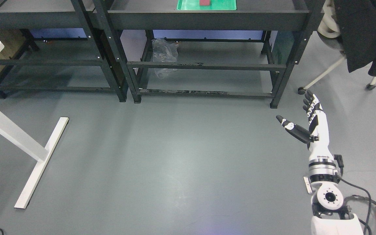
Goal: Pick pink block from left shelf to tray
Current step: 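Drive toward the shelf while raising the right hand, then reach the right hand over the green tray toward the pink cube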
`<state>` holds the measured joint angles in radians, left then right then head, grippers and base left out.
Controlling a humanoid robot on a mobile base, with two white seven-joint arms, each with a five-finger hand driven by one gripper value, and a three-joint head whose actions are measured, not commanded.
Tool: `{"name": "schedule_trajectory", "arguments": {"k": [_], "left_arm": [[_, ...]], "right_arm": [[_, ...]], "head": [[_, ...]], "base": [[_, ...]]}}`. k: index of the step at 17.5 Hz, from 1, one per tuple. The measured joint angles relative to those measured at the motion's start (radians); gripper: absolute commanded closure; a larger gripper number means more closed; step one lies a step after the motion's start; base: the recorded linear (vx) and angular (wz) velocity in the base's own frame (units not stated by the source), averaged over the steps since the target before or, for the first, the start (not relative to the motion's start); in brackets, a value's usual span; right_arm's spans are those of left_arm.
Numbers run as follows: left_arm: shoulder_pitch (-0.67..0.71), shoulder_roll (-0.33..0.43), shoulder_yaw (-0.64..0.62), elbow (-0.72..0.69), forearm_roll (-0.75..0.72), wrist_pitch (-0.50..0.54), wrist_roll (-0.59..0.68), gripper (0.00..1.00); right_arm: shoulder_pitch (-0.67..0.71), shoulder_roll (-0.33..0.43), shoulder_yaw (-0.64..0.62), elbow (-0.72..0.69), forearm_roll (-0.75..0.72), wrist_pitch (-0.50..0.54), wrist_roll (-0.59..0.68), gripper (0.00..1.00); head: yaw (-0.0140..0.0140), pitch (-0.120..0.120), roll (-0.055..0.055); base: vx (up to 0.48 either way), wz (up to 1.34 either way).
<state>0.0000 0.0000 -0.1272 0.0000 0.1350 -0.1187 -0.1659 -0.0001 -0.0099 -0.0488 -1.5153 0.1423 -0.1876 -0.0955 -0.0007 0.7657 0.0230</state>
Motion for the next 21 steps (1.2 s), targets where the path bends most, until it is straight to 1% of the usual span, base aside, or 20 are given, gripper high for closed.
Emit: {"name": "schedule_trajectory", "arguments": {"k": [4, 5, 6, 10, 18, 21], "left_arm": [[0.0, 0.0, 0.0, 0.0, 0.0, 0.0, 0.0, 0.0], [0.0, 0.0, 0.0, 0.0, 0.0, 0.0, 0.0, 0.0], [0.0, 0.0, 0.0, 0.0, 0.0, 0.0, 0.0, 0.0], [0.0, 0.0, 0.0, 0.0, 0.0, 0.0, 0.0, 0.0], [0.0, 0.0, 0.0, 0.0, 0.0, 0.0, 0.0, 0.0], [0.0, 0.0, 0.0, 0.0, 0.0, 0.0, 0.0, 0.0]], "right_arm": [[0.0, -0.028, 0.008, 0.0, 0.104, -0.103, -0.033, 0.01], [0.0, -0.034, 0.008, 0.0, 0.134, -0.11, -0.039, 0.02], [0.0, -0.04, 0.008, 0.0, 0.158, -0.112, -0.043, 0.02], [0.0, -0.061, 0.013, 0.0, 0.269, -0.062, -0.046, 0.02], [0.0, -0.093, 0.058, 0.0, 0.489, -0.044, -0.033, 0.03], [-0.003, -0.101, 0.073, 0.0, 0.573, -0.043, -0.066, 0.03]], "head": [[0.0, 0.0, 0.0], [0.0, 0.0, 0.0], [0.0, 0.0, 0.0], [0.0, 0.0, 0.0], [0.0, 0.0, 0.0], [0.0, 0.0, 0.0]], "base": [[0.152, 0.03], [0.121, -0.14], [0.121, -0.14], [0.156, -0.19], [0.206, 0.06], [0.245, 0.09]]}}
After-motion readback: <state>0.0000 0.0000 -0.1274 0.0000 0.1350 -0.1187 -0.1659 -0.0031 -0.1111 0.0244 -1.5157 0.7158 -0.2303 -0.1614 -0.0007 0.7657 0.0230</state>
